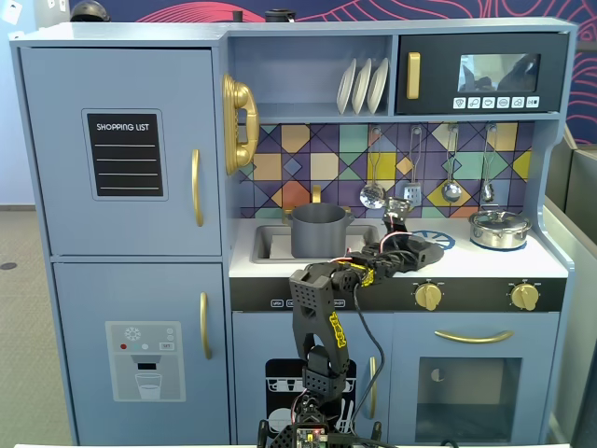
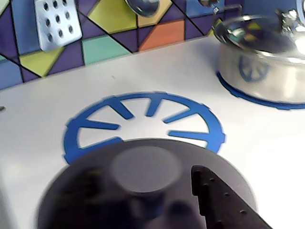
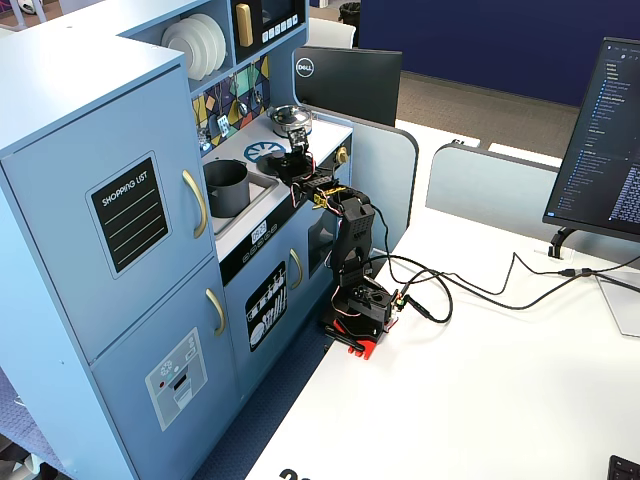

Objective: Take off the lid from the gray recipient and place it on the counter

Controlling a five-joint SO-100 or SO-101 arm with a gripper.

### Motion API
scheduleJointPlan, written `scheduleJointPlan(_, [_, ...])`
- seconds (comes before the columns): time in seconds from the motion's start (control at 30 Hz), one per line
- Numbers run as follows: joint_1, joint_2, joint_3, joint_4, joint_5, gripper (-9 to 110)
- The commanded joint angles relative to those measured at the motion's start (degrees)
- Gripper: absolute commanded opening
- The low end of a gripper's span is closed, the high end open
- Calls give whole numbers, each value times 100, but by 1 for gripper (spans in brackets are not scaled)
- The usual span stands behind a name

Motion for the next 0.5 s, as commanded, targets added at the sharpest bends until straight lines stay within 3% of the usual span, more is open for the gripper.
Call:
scheduleJointPlan(0.0, [246,316,-97,-105,9,35])
scheduleJointPlan(0.3, [167,896,-343,149,387,34])
scheduleJointPlan(0.4, [-114,1696,-378,976,554,30])
scheduleJointPlan(0.47, [-360,2479,-387,2127,756,23])
